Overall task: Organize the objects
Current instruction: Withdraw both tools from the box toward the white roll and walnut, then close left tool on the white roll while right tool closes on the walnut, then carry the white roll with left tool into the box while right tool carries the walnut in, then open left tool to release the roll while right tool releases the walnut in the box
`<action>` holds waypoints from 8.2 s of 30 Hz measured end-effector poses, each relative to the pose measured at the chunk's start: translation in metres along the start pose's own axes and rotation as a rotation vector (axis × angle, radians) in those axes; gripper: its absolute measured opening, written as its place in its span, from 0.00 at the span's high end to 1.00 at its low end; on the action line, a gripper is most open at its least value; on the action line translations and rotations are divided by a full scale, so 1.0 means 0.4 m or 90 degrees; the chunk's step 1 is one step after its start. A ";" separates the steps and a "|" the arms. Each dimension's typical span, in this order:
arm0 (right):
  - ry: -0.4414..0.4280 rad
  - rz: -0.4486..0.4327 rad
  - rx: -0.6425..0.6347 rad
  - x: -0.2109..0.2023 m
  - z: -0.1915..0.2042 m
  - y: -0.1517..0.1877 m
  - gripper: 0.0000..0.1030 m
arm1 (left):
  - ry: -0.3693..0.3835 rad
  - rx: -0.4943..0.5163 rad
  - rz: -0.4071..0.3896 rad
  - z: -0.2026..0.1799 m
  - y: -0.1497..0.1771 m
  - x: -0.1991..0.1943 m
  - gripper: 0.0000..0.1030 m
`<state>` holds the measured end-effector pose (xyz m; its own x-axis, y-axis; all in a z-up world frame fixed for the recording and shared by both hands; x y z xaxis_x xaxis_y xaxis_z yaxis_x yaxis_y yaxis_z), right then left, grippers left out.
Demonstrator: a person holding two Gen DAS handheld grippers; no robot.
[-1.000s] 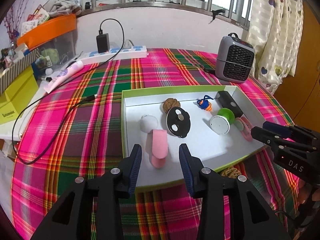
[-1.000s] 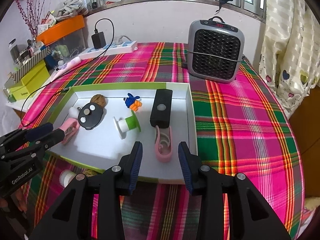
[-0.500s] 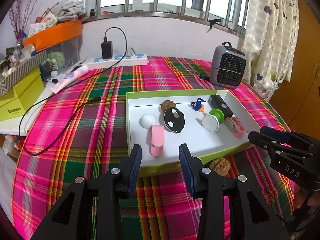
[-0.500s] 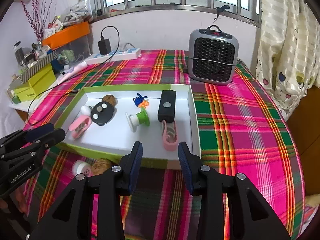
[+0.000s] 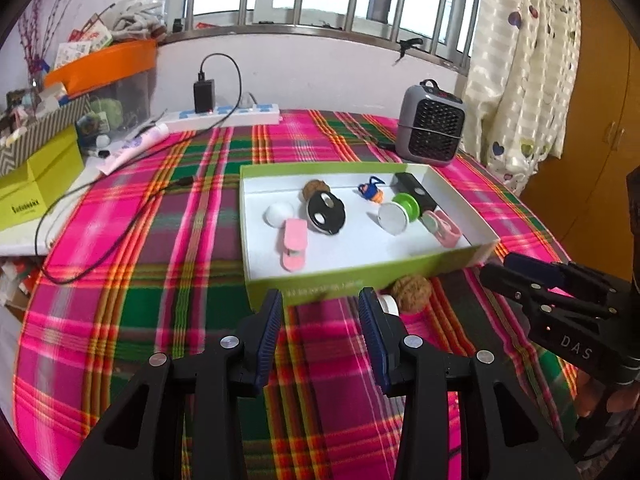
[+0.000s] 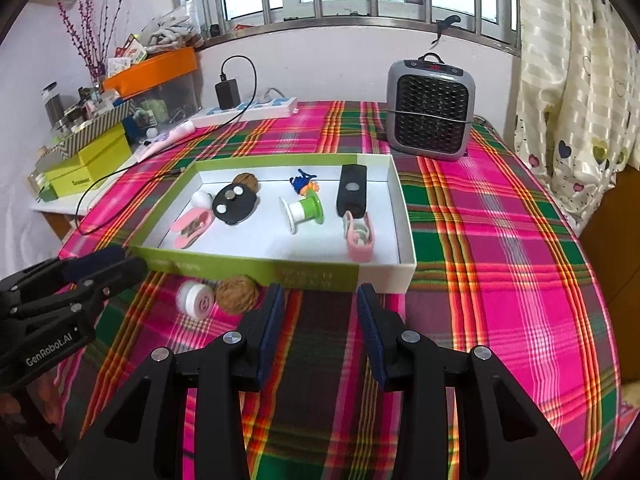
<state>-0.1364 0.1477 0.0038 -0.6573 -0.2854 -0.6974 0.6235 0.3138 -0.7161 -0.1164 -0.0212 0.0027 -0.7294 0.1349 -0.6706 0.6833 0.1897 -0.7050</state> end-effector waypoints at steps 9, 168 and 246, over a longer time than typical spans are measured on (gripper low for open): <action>-0.011 0.010 0.010 0.006 0.000 0.040 0.54 | 0.039 0.012 0.030 -0.029 0.037 0.019 0.55; -0.054 -0.012 -0.015 0.036 0.064 -0.080 0.67 | 0.016 0.025 0.021 -0.023 -0.067 0.037 0.83; -0.024 0.036 0.006 0.135 -0.018 -0.087 0.58 | -0.023 0.021 0.058 -0.043 -0.090 0.163 0.60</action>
<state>-0.1967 0.1280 -0.0089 -0.6048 -0.3016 -0.7371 0.6630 0.3220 -0.6758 -0.1890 -0.0025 -0.0116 -0.6633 0.1151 -0.7395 0.7476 0.1460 -0.6479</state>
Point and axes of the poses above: each gripper's, at about its wrist camera, not at the fingertips, and x roughly the way its jaws point, z to its left, y to its underside, the point moved 6 cm from there along x, roughly the way its jaws point, and after that the axes turned 8 degrees about -x, right-handed, at the moved point
